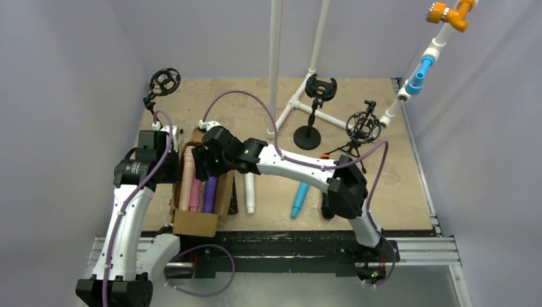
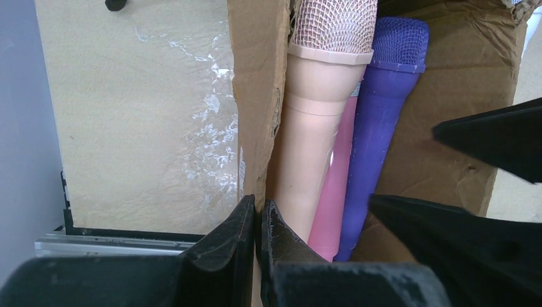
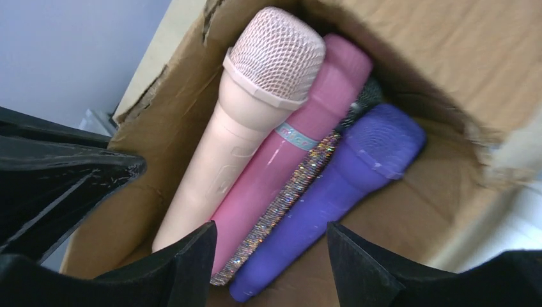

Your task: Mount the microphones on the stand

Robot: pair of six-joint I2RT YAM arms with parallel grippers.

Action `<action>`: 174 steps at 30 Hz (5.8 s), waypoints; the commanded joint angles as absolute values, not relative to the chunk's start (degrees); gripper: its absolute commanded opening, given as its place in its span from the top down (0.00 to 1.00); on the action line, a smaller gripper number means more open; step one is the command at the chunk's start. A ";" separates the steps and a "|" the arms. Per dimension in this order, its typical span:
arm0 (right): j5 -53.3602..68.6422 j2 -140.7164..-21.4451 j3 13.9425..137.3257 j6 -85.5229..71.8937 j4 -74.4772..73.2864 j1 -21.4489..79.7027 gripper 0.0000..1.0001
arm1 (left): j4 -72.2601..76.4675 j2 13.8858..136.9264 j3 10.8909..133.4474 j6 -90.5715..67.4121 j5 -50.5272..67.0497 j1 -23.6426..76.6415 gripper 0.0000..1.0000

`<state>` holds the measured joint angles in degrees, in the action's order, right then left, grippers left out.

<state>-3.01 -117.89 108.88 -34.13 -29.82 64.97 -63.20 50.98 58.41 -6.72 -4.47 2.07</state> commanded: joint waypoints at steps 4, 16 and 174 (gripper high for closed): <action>4.38 -117.00 102.89 -40.24 -9.14 65.57 0.34 | -59.94 50.13 61.61 -8.67 -2.90 2.27 1.00; 2.66 -125.76 106.21 -40.29 -6.22 66.34 0.35 | -59.79 50.94 61.50 -9.00 -0.88 2.28 1.00; -8.90 -92.66 60.20 -41.33 -17.72 47.05 0.99 | -56.76 47.29 58.59 -6.09 -6.25 2.29 1.00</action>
<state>-5.32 -91.31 60.86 -41.58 -19.88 47.83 -60.51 48.69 57.34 -6.35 -6.98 2.07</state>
